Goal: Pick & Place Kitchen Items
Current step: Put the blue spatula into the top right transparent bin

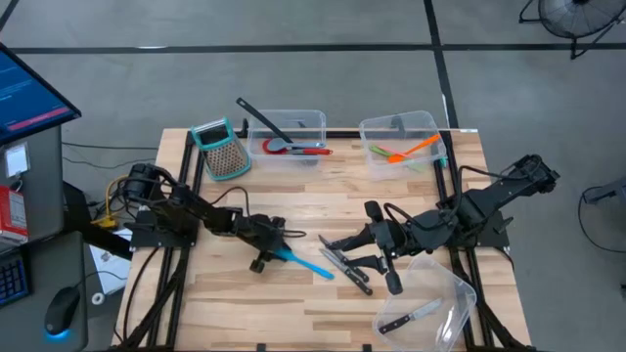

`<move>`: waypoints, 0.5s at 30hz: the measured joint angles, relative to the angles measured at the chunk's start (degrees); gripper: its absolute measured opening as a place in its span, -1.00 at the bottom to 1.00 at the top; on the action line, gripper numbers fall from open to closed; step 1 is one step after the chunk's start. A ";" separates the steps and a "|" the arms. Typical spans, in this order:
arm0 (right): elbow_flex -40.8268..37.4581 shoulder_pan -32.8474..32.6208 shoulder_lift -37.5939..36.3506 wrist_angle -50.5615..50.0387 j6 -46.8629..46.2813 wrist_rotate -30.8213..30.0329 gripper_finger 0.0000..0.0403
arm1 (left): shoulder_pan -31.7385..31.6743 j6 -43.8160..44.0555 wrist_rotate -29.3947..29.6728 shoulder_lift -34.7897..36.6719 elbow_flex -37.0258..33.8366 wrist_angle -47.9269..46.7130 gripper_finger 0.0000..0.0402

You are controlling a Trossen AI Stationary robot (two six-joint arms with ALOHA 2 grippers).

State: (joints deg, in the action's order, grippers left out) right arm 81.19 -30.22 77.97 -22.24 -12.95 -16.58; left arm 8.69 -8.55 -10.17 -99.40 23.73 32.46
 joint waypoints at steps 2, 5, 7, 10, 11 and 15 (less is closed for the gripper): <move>0.00 0.00 0.00 0.00 0.00 0.00 -0.36 | -0.59 1.19 -0.93 -0.45 0.04 0.30 -0.66; 0.00 -0.02 0.00 -0.04 0.00 0.00 -0.36 | -1.54 2.14 -2.77 -0.84 0.04 0.83 -0.76; 0.00 -0.02 0.00 -0.04 -0.02 0.00 -0.36 | -1.84 2.45 -3.35 -0.82 0.04 0.93 -0.76; 0.00 -0.02 0.00 -0.04 -0.06 0.00 -0.36 | -1.80 2.58 -3.32 -0.19 0.00 0.54 -0.77; 0.00 -0.02 0.00 0.00 -0.07 0.00 -0.36 | -1.76 2.60 -3.24 0.10 -0.02 0.40 -0.78; 0.00 -0.02 0.00 0.48 -0.14 -0.01 -0.36 | -1.71 2.69 -1.42 3.64 -0.13 -0.79 -0.97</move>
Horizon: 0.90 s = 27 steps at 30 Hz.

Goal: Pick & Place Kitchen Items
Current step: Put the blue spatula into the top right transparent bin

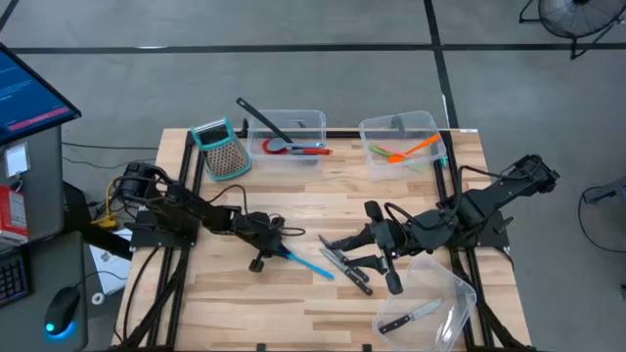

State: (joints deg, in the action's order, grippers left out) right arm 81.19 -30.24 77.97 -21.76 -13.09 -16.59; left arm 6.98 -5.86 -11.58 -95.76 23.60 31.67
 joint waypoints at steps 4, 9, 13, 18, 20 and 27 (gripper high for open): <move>0.00 0.00 0.00 0.05 -0.01 -0.01 -0.36 | -0.90 0.36 3.10 5.24 -0.37 -1.79 -0.97; 0.00 0.00 0.00 0.16 -0.01 -0.01 -0.36 | -1.83 0.34 4.64 9.20 -0.27 -5.44 -0.98; 0.00 -0.17 0.00 0.39 -0.01 -0.01 -0.36 | -1.70 -0.34 4.76 8.46 -0.07 -4.32 -0.99; 0.00 -0.17 0.00 0.36 -0.01 0.00 -0.36 | -1.68 -2.18 5.58 9.56 -0.17 -4.36 -0.87; 0.00 -0.17 0.00 0.34 -0.01 -0.01 -0.36 | -1.70 -4.66 4.51 10.70 -0.10 -4.15 -0.77; 0.00 -0.15 0.00 0.35 -0.03 0.01 -0.36 | -0.80 -7.64 1.03 13.38 -0.03 -4.92 -0.26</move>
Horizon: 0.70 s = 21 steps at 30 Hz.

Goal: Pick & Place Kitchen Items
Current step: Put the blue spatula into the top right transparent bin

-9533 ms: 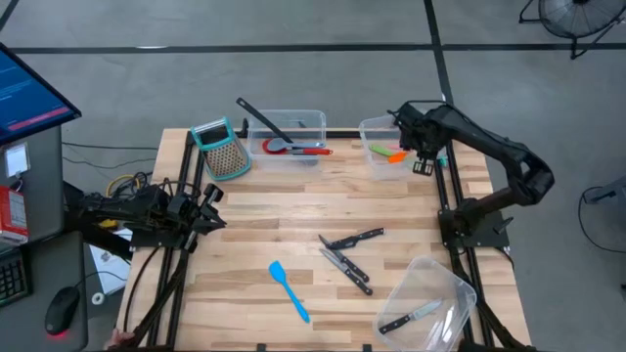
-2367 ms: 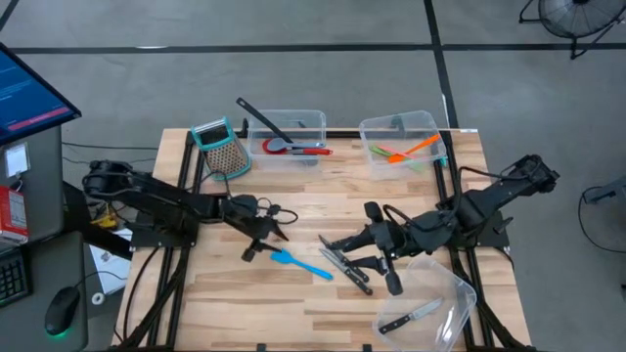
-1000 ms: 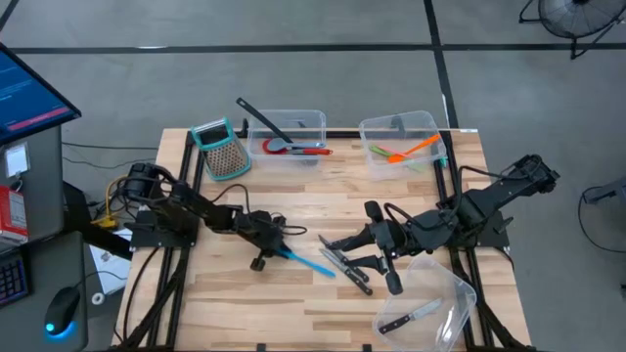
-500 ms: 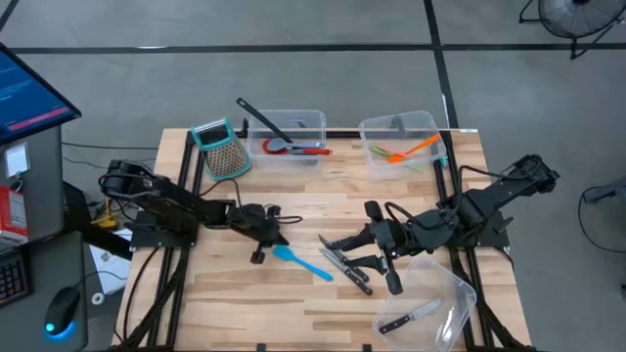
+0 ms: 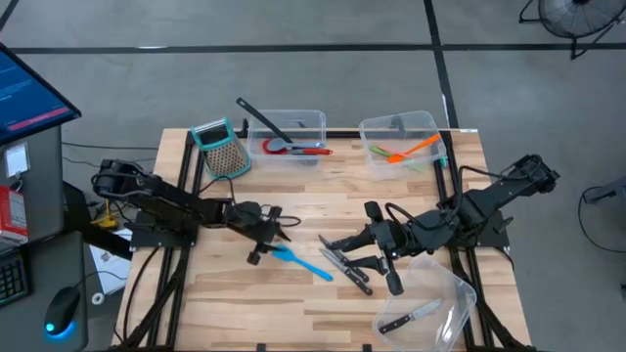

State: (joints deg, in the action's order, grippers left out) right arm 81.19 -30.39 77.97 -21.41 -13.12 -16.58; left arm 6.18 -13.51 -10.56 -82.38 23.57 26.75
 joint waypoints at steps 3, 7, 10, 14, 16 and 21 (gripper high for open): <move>0.00 0.03 0.00 0.00 0.00 0.00 -0.36 | 2.01 -2.75 0.07 -1.55 0.00 -1.03 -0.01; 0.00 0.13 0.00 0.01 0.02 0.00 -0.36 | 4.29 -2.34 3.71 -4.63 0.49 -1.27 0.23; 0.00 0.15 0.00 0.00 0.02 0.00 -0.36 | 5.02 -1.38 6.36 -6.83 1.96 -1.29 0.30; 0.00 0.15 0.00 0.02 0.02 0.00 -0.36 | 5.03 -0.85 7.08 -10.71 4.27 -3.09 0.28; 0.00 0.15 0.00 0.02 0.02 0.00 -0.36 | 5.00 1.04 5.37 -13.19 5.43 -4.54 0.25; 0.00 0.15 0.00 0.00 0.02 0.00 -0.36 | 3.57 4.38 1.85 -16.55 7.30 -5.61 0.20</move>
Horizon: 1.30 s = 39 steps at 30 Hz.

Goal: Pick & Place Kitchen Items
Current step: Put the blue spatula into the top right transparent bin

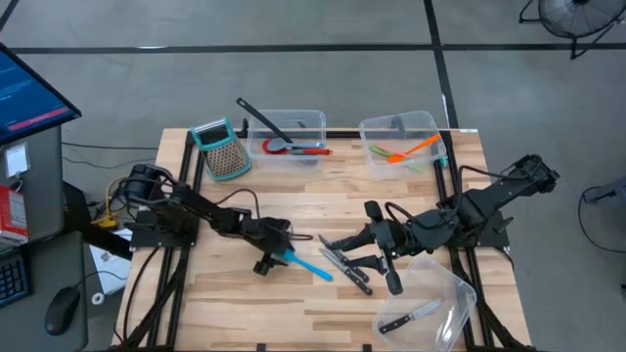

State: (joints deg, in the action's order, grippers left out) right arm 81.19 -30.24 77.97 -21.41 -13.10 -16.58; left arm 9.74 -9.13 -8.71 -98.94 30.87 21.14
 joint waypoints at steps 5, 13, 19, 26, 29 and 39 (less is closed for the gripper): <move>0.00 0.02 0.00 -0.31 0.13 0.00 -0.36 | -2.00 0.13 0.37 -0.18 0.51 -4.26 -0.01; 0.00 0.02 0.00 -0.88 0.13 0.00 -0.36 | -1.97 -2.66 3.34 -0.07 0.35 -4.85 -0.62; 0.00 0.02 0.00 -1.65 0.14 0.00 -0.36 | -1.91 -2.59 6.00 -0.07 0.35 -4.87 -0.77; 0.00 0.02 0.00 -2.27 0.04 0.00 -0.36 | -1.84 -2.24 7.04 -0.07 0.31 -4.65 -0.77; 0.00 0.02 0.00 -2.25 0.00 0.00 -0.36 | -1.84 -1.18 8.20 0.37 0.24 -4.56 -0.77; 0.00 0.00 0.00 -2.83 -0.02 0.00 -0.36 | -3.31 -0.62 21.51 6.73 -0.56 -8.56 -0.80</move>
State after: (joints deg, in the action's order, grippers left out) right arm 81.19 -30.24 77.97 -24.24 -13.13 -16.58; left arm 6.43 -9.74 12.80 -92.20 30.31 12.59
